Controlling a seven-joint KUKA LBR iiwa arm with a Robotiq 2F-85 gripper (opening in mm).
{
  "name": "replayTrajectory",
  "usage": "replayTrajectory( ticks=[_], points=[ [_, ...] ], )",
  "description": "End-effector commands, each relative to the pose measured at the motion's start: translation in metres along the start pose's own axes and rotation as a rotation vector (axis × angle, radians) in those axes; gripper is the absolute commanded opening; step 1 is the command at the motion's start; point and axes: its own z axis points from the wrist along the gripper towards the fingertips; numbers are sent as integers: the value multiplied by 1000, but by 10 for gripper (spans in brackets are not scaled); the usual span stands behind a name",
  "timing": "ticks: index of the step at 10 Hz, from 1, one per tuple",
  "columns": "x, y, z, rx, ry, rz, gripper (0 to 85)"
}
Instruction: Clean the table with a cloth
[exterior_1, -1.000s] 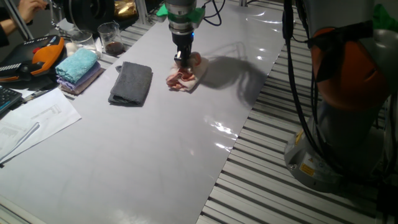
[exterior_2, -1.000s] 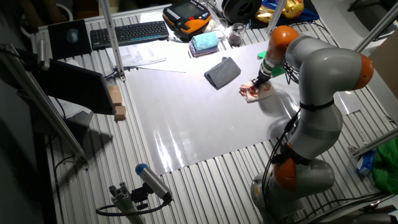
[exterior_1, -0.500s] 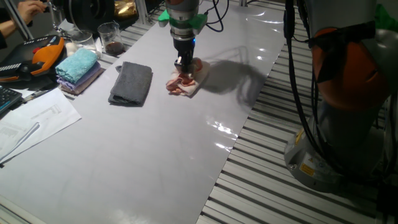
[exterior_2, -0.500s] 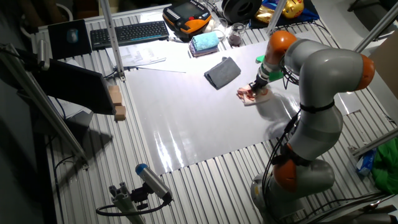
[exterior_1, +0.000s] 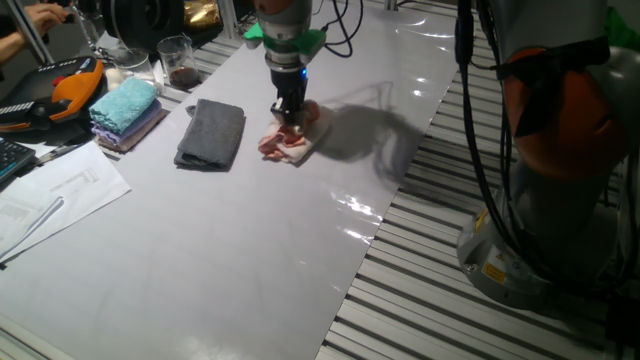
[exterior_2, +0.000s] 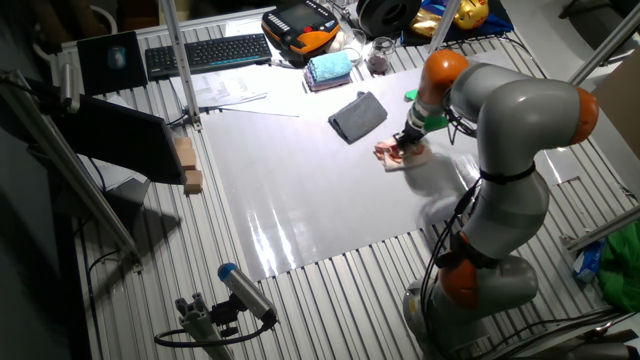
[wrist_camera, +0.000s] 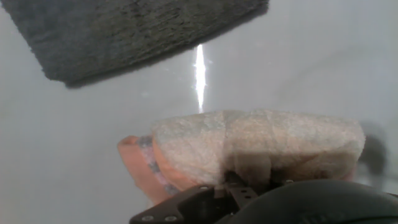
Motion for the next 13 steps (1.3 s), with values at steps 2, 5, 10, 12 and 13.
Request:
replayTrajectory(
  ticks=[2, 5, 10, 12, 13],
  points=[
    [-4, 10, 3, 1, -7, 14, 0],
    [-15, 19, 4, 10, -25, 14, 0],
    [-40, 0, 0, 27, -41, -30, 0],
    [-47, -8, 1, 30, -50, -41, 0],
    [-51, -13, 0, 32, -51, -46, 0]
  ],
)
